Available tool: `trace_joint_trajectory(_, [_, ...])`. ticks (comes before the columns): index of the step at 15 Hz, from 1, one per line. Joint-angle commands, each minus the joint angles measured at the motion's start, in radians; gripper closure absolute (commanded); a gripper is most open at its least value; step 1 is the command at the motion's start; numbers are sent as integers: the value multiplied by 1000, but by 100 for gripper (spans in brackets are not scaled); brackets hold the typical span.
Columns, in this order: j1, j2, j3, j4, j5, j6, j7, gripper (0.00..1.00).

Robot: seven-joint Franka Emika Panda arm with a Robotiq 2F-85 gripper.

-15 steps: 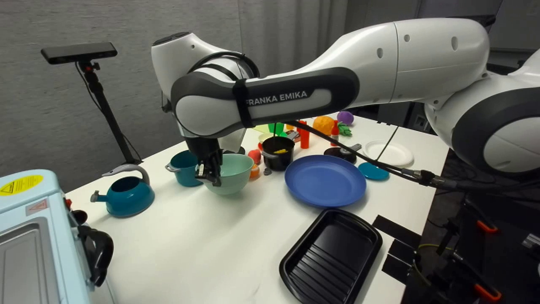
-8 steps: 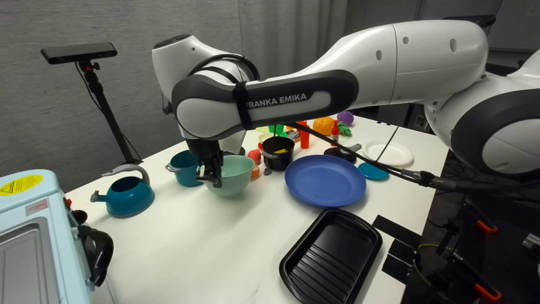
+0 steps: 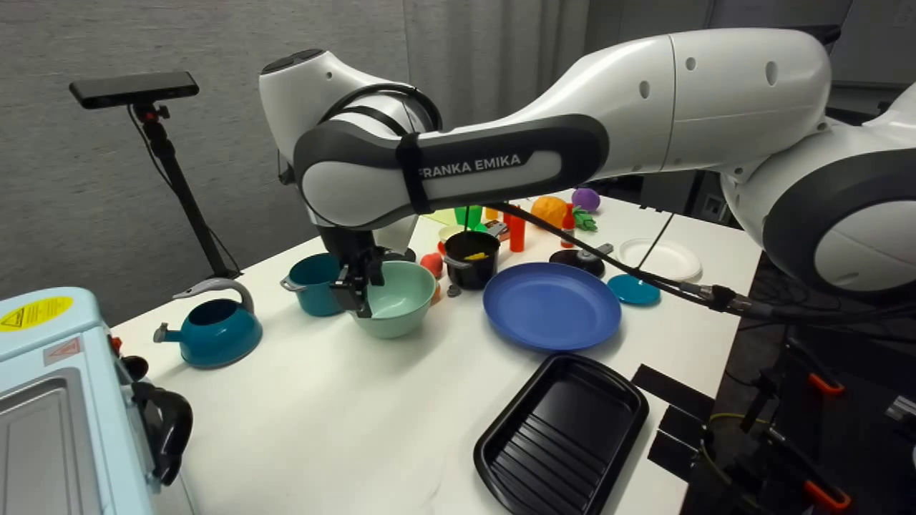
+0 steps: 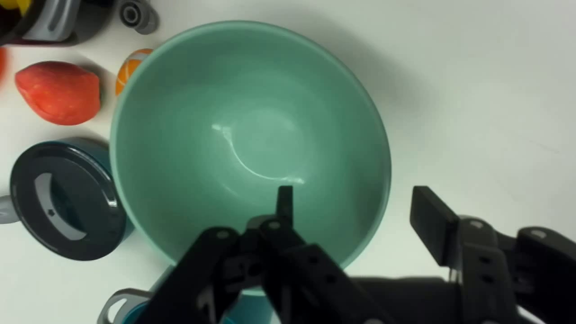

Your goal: Empty the contents in the bowl onto the table

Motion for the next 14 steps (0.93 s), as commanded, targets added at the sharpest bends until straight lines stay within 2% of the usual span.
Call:
trace_joint_trajectory(1, [0,-48,-45,-9,-27,-30,52,1])
trace_joint_trajectory(4, [-11,-121,-79,-20,-40,-143,84,0])
trace_joint_trajectory(9, [-30,-214,-103,-17,-62,-322,65,0])
trace_joint_trajectory(12, [-42,-242,-102,-12,-65,-357,76,0])
trace_joint_trajectory(14, [-43,-231,-91,-10,-60,-331,67,0])
